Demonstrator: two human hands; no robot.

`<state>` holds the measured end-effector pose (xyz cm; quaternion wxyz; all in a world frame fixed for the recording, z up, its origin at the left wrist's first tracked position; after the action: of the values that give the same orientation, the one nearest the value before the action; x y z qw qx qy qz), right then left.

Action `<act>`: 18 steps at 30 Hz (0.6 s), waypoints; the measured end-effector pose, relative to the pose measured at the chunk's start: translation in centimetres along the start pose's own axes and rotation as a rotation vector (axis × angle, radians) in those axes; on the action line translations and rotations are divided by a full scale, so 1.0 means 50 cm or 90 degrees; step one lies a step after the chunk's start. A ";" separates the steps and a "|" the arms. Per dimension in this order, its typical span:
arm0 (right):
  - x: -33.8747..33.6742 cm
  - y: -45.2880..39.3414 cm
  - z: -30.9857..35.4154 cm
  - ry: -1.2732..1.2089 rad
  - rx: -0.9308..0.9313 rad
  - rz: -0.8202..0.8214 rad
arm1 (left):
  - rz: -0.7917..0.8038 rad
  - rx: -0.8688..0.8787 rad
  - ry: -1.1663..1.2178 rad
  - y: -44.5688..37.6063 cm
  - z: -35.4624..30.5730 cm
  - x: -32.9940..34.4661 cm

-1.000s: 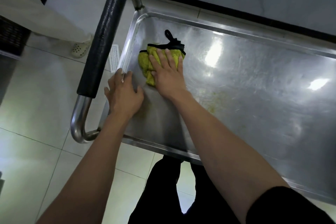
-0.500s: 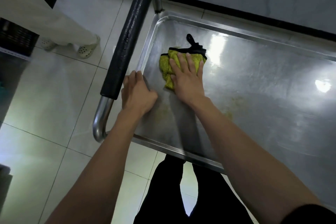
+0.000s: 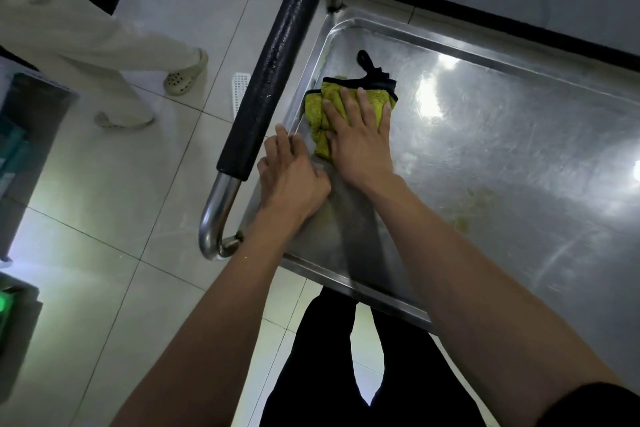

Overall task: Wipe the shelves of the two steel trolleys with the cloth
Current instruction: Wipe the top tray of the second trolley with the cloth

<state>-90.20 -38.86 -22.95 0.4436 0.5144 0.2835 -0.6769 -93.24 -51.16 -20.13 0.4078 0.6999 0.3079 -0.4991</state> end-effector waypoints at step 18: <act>-0.060 0.179 -0.263 0.005 0.145 -0.047 | -0.027 0.176 -0.091 0.047 -0.204 0.035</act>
<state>-76.12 -30.90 -23.50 0.3560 0.5535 0.2249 -0.7186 -86.16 -43.26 -19.46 0.3180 0.7054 0.2209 -0.5938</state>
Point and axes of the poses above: each hand's wrist, its own y-axis away from the middle knuckle, its own x-axis out of the palm, z = x × y, the point moved 8 cm from there along -y, towards the middle knuckle, and after that the axes turned 8 degrees about -z, right-handed, at the moved point
